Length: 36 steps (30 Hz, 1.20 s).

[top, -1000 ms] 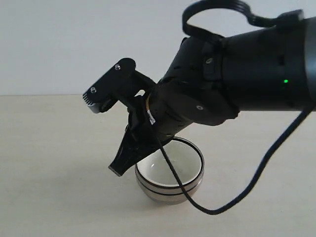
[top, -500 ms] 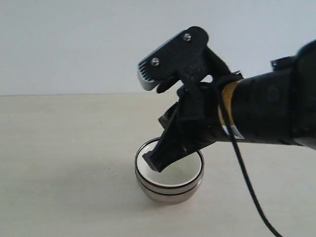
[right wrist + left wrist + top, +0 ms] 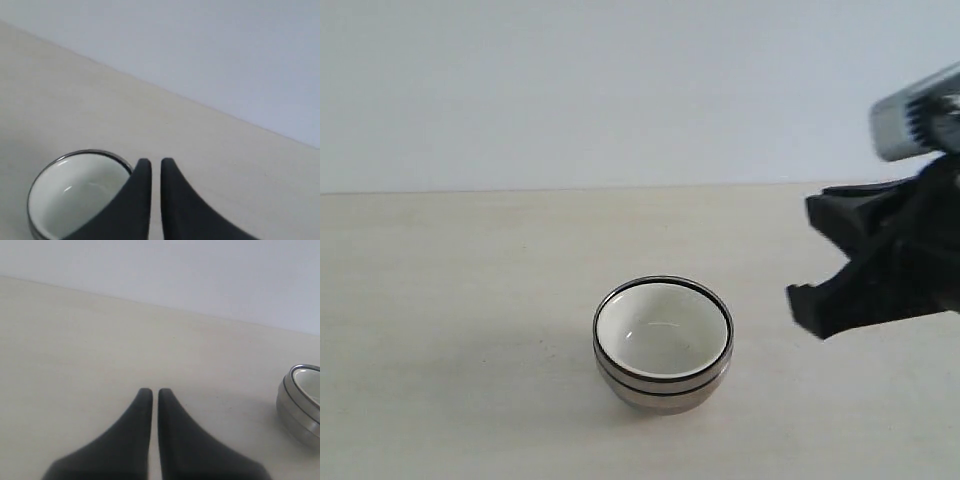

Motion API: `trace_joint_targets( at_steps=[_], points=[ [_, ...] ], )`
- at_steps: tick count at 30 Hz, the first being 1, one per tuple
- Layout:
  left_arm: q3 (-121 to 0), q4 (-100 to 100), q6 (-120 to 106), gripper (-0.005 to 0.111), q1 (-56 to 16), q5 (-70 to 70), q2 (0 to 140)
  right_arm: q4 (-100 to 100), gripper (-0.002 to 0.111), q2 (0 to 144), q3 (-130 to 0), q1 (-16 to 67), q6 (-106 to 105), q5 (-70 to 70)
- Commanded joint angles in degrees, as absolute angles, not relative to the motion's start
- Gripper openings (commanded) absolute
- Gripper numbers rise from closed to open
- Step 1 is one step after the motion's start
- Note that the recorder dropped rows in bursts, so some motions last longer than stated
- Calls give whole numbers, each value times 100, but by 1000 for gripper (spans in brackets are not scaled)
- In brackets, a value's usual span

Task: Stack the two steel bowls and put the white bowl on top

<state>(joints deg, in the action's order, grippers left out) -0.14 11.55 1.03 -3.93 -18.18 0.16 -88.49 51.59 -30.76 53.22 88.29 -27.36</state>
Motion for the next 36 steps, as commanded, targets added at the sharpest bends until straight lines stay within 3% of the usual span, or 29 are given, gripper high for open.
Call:
trace_joint_targets(
  at_steps=[1, 11, 19, 36],
  points=[
    [0, 1151, 153, 4, -380, -1793, 0, -9868, 0, 4448, -2565, 5306, 10200, -3270],
    [0, 1151, 153, 4, -380, -1793, 0, -9937, 0, 3497, -1876, 5306, 11471, -4382],
    [0, 1151, 153, 4, -380, -1793, 0, -8755, 0, 3454, -1798, 5306, 11601, -4264],
    [0, 1151, 153, 4, -380, -1793, 0, -8743, 0, 3454, -1798, 5306, 11612, -4201]
  ],
)
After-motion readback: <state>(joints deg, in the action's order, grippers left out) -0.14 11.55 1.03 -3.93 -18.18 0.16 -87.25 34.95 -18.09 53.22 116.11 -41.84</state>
